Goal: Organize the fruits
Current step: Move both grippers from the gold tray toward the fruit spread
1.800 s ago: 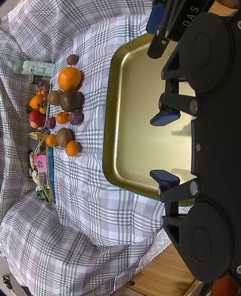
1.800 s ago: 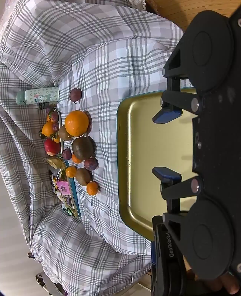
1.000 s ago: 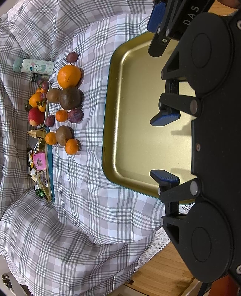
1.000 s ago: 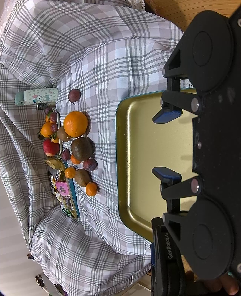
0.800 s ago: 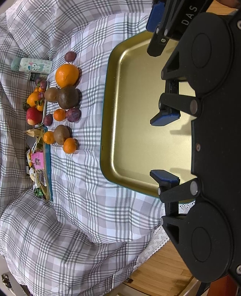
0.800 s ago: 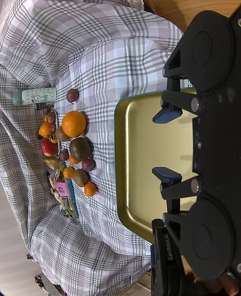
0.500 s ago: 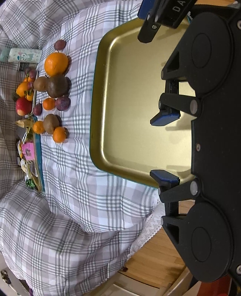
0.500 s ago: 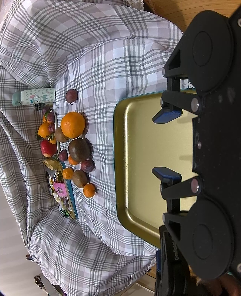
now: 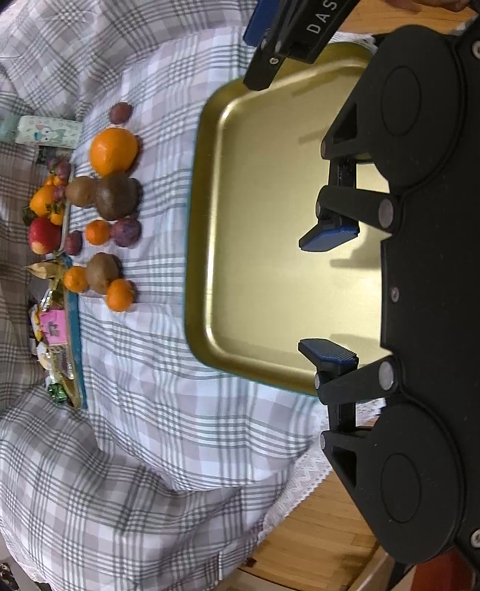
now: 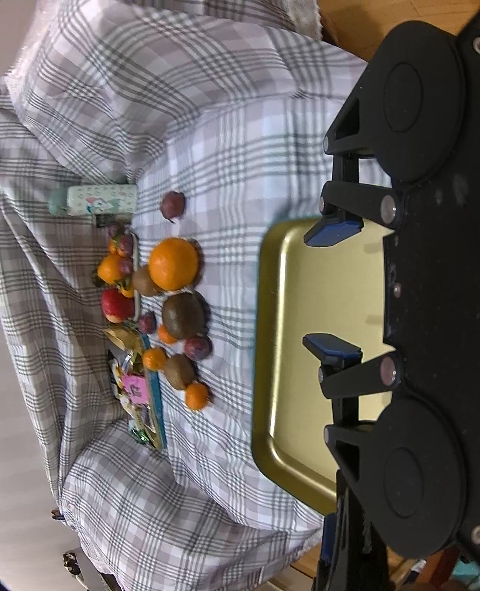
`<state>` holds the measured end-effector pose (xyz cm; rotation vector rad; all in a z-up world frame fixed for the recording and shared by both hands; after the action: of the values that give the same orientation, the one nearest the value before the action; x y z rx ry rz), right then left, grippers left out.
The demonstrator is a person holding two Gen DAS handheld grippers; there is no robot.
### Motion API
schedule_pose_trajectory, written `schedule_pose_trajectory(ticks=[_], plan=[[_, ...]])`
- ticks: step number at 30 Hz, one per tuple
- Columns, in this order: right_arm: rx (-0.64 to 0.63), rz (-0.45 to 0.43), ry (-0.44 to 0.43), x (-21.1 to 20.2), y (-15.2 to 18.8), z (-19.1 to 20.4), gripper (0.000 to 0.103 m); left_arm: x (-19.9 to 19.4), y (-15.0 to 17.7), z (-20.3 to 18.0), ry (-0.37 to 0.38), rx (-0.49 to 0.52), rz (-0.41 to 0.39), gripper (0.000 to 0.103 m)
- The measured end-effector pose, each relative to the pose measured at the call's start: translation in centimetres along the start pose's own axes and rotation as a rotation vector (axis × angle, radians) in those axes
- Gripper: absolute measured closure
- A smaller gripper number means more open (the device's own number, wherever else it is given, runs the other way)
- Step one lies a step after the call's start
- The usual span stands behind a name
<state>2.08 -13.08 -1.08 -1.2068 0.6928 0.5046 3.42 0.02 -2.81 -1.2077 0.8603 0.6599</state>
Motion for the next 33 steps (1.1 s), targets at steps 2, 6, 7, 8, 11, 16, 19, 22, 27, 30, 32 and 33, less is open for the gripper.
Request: schedule_pose_trajectory(ticks=[2, 6, 7, 8, 11, 16, 19, 22, 27, 30, 32, 33], plan=[[-0.002, -0.011, 0.010, 0.2, -0.5, -0.3, 0.048, -0.1, -0.7, 0.3, 0.006, -0.004, -0.022, 0.046], [0.013, -0.016, 0.007, 0.8, -1.4, -0.6, 0.048, 0.2, -2.2, 0.8, 0.013, -0.005, -0.042, 0.046], [0.019, -0.012, 0.002, 1.0, -1.6, -0.7, 0.048, 0.4, -2.4, 0.9, 0.022, -0.007, -0.041, 0.047], [0.024, -0.005, -0.002, 1.2, -1.8, -0.8, 0.048, 0.6, -2.8, 1.0, 0.033, -0.009, -0.037, 0.047], [0.038, 0.016, -0.006, 2.1, -2.3, -0.8, 0.048, 1.2, -3.5, 1.1, 0.047, -0.013, -0.040, 0.047], [0.023, 0.046, -0.008, 3.8, -3.1, -0.6, 0.049, 2.3, -5.1, 1.7, 0.042, -0.020, -0.052, 0.047], [0.014, 0.062, -0.009, 5.0, -3.9, -0.5, 0.049, 2.6, -6.0, 2.1, 0.040, -0.022, -0.078, 0.047], [0.010, 0.066, -0.009, 5.8, -4.6, -0.4, 0.049, 3.1, -7.1, 2.3, 0.038, -0.013, -0.091, 0.047], [0.014, 0.064, 0.005, 7.4, -6.1, -0.4, 0.049, 4.5, -9.0, 2.8, 0.058, 0.000, -0.099, 0.048], [0.013, 0.069, 0.021, 8.4, -6.9, -0.4, 0.049, 5.4, -10.0, 3.1, 0.050, -0.002, -0.098, 0.054], [0.031, 0.075, 0.024, 9.2, -7.4, -0.6, 0.049, 6.1, -10.5, 3.3, 0.047, -0.001, -0.091, 0.054], [0.040, 0.081, 0.023, 9.5, -7.7, -0.7, 0.049, 6.6, -10.8, 3.4, 0.049, 0.004, -0.086, 0.054]])
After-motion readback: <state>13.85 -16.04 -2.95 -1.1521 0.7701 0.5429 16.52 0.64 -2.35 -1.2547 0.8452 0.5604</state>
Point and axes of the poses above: each gripper's, at about its wrist camera, not at the fingertips, and x roughly the way its jaws point, z to its left, y to its underside, the point moved 4 cm from there along x, roughly the way its jaws point, and after that the axes turned 10 degrees about x, right-handed, at the moved point
